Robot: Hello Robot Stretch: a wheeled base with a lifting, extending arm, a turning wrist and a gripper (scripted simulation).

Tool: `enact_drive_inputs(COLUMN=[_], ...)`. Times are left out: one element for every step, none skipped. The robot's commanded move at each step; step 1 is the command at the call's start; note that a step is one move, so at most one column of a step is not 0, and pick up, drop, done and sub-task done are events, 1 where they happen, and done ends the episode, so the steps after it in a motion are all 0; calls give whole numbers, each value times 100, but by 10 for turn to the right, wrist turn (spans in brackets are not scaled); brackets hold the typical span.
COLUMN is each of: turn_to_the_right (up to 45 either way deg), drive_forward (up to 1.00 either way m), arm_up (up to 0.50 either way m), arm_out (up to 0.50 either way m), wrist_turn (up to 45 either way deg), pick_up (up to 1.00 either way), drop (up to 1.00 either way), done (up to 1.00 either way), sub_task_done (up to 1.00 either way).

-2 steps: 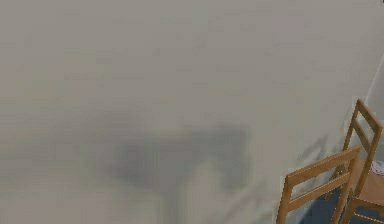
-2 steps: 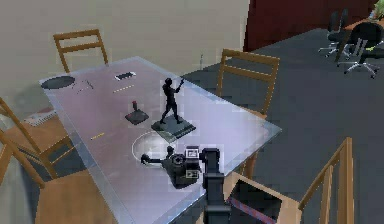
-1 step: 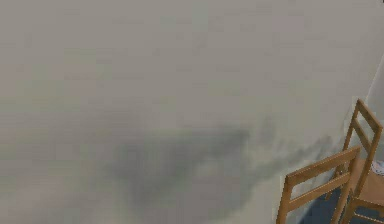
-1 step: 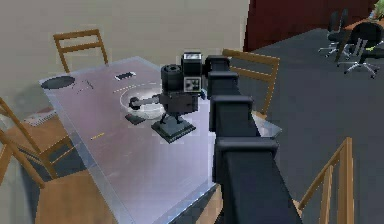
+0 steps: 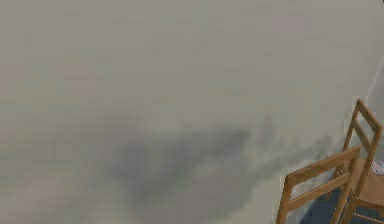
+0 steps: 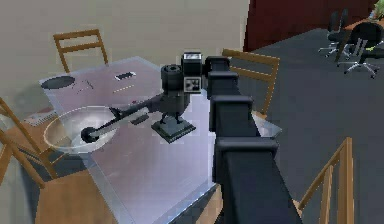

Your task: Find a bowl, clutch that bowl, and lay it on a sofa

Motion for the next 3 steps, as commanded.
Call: enact_drive_inputs(turn_to_the_right=[0,0,0], drive_forward=[0,0,0], arm_up=[0,0,0], arm_out=[0,0,-24], wrist_turn=[-450,-120,0], pick_up=[0,0,0], drop=[0,0,0], done=[0,0,0], sub_task_done=[0,0,0])
